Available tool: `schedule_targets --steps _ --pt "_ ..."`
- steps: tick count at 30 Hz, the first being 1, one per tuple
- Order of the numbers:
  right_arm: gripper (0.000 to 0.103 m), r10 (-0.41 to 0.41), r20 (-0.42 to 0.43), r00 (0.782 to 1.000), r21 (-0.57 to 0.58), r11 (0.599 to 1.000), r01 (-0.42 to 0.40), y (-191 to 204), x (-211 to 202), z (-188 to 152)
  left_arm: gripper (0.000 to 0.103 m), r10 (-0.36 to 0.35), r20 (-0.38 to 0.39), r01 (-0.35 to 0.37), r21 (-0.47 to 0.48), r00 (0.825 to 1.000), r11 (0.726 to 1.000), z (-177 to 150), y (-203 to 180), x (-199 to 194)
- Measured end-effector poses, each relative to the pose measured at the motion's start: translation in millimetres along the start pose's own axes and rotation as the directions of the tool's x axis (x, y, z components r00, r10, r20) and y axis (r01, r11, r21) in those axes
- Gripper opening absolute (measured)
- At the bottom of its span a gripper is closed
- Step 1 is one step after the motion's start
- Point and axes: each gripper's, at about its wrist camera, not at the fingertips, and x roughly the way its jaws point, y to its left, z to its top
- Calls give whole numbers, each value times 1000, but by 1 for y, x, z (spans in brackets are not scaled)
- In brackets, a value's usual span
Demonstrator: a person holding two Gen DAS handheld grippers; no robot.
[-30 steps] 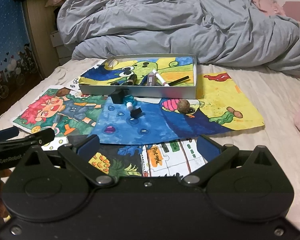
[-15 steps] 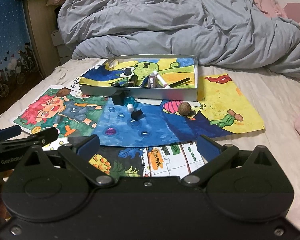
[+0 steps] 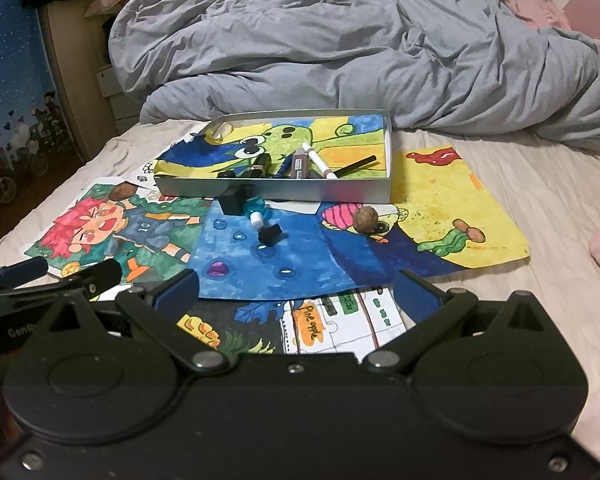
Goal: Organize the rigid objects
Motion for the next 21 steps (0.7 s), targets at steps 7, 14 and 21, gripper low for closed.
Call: schedule_targets --steps 7,14,21 --pt "103 -16 -3 1000 -2 1000 16 -2 6 6 102 4 9 -4 35 1000 999 4 -5 9" --pt "103 -36 -2 999 -26 999 36 -3 13 13 102 -13 17 12 68 1000 998 8 -9 23" --pt "103 -64 6 998 -91 994 65 -8 31 25 102 -38 -1 38 88 999 995 10 -10 55"
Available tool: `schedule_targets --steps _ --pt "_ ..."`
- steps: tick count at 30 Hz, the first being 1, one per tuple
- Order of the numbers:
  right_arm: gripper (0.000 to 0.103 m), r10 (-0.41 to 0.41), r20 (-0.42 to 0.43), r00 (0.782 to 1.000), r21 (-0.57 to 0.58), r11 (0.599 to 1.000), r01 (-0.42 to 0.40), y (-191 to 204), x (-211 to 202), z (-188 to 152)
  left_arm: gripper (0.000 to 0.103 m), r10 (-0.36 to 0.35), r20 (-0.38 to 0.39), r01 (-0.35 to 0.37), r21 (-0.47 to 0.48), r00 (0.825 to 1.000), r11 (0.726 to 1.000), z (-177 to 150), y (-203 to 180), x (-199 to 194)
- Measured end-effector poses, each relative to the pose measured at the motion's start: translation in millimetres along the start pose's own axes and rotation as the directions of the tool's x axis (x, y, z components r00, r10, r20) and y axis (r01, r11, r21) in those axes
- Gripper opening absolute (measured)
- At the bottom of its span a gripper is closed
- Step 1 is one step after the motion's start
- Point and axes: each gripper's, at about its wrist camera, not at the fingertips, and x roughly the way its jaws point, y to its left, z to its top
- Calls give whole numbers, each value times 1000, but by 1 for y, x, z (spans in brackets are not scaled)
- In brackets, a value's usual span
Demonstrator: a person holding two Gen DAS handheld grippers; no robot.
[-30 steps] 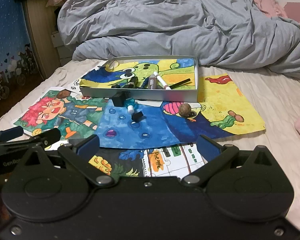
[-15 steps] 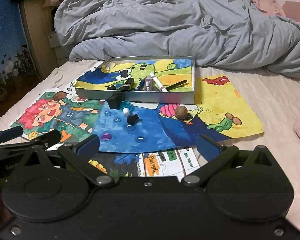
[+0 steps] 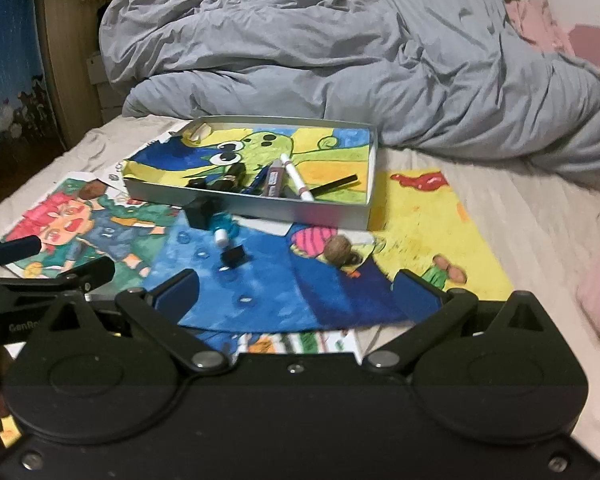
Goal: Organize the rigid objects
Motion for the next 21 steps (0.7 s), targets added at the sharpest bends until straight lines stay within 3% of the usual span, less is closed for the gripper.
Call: schedule_targets --steps 10,18,21 --pt "103 31 -50 998 -100 994 -36 -21 58 20 102 -105 -51 104 -20 993 994 3 4 60" --pt "102 53 -105 993 -102 993 -64 -45 107 22 102 -251 -71 255 45 965 966 -1 -16 89" --pt "91 85 -118 989 -90 991 -96 -48 121 22 97 -302 -85 307 64 950 949 1 -26 95"
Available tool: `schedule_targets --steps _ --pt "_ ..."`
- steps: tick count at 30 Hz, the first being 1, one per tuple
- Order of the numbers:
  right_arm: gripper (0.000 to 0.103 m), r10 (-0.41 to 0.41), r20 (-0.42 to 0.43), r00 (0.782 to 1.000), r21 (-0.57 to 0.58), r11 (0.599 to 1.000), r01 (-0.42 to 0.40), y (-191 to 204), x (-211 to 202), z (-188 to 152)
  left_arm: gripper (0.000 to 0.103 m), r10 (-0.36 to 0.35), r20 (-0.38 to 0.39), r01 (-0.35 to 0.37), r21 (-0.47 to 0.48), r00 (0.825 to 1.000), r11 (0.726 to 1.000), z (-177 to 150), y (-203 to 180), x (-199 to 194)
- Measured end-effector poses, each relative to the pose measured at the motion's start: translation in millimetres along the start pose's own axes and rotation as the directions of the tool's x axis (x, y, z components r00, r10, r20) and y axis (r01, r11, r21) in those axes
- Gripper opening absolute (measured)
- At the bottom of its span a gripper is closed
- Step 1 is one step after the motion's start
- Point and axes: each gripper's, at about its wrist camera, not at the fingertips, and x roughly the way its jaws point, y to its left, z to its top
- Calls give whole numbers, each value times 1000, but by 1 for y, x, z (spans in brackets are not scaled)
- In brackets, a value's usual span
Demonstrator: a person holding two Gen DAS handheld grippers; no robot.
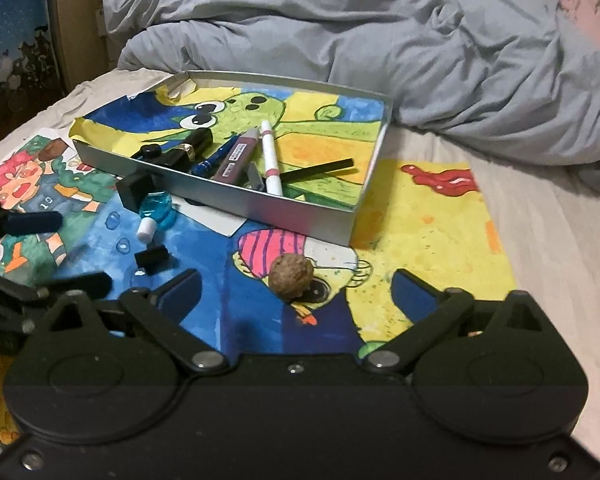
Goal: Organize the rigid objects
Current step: 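Grasp the small black clip with the left tool while the right tool grasps the walnut, then carry the black clip with the left tool while the right tool carries the walnut over the tray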
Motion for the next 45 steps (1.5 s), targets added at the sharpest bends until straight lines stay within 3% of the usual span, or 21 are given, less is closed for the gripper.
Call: schedule_targets --steps 5,10,14,17,27,35,37,45 --pt "68 46 -30 998 6 999 -46 -4 20 0 82 -74 -21 75 43 997 996 2 -9 15" --pt "51 51 -48 998 3 999 -51 -5 30 -1 63 -106 -58 106 8 993 994 4 -6 29" --pt "29 62 -51 997 3 998 -62 -5 32 0 58 -106 -60 105 -30 992 994 6 -5 35" --pt "22 64 -53 997 -6 998 -65 -4 32 0 50 -109 -63 107 -31 992 994 7 -6 39" --pt "21 97 -52 994 -38 994 -99 8 26 1 24 -55 -87 59 35 995 998 9 -15 41" --pt "21 126 -36 991 -19 992 -127 8 22 3 19 -46 -74 51 62 996 997 7 -20 35" --pt "21 137 -25 990 -23 990 -137 10 19 5 10 -47 -67 51 62 997 997 7 -22 31" --pt "21 154 28 988 -10 988 -154 9 0 12 10 -35 -62 37 32 997 999 5 -24 17"
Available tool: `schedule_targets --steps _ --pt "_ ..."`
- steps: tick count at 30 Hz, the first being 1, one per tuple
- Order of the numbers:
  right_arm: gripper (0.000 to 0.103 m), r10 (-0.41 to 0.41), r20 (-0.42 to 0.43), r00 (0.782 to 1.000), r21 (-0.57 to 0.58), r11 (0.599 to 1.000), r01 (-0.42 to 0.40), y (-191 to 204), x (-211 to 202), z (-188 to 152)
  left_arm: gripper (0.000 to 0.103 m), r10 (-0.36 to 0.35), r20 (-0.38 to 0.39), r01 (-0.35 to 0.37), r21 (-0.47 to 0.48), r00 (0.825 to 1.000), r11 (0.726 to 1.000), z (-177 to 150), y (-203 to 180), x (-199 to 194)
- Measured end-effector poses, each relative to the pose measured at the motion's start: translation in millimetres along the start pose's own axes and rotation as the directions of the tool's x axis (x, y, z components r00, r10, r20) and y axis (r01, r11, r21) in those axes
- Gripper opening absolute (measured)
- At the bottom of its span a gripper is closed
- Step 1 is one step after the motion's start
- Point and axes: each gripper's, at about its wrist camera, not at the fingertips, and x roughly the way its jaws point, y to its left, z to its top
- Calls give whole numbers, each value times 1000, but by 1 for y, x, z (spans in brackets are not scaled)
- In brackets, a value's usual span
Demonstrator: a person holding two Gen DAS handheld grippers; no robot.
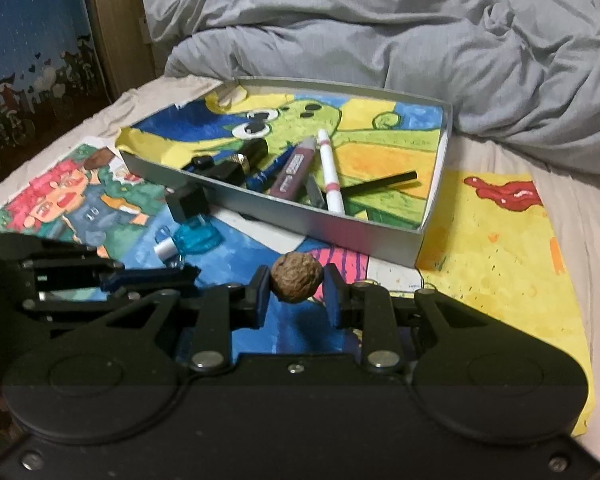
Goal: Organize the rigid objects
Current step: 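Carry the black clip with the left tool while the right tool carries the walnut over the tray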
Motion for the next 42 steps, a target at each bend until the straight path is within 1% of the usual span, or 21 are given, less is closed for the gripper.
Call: schedule_targets --steps 4,8,12,15,19,26,29,33,42 --pt "21 2 41 999 13 1000 -2 -2 -8 6 10 7 35 -6 -11 999 1000 5 -3 -12" --pt "21 -11 109 994 52 999 6 -10 -13 14 10 30 86 -30 0 996 1000 22 -4 -19" --pt "21 -40 155 987 60 998 31 -19 -6 22 10 62 129 -64 6 990 998 42 1 -11" --pt "21 -49 181 982 77 996 36 -26 4 29 10 73 148 -76 17 986 997 59 7 4" --pt "21 -55 184 981 103 994 36 -35 24 35 10 69 136 -70 0 988 998 75 18 33" --pt "21 -72 153 986 120 991 54 -39 45 30 10 68 104 -67 -11 992 998 80 29 63" --pt "21 -77 138 987 115 991 61 -39 50 27 10 69 94 -67 -30 993 997 78 34 67" --pt "21 -82 111 990 117 991 69 -40 59 25 10 77 76 -76 -5 994 997 75 36 70" --pt "21 -89 111 990 129 989 74 -40 61 24 11 88 52 -88 -5 995 996 69 39 72"
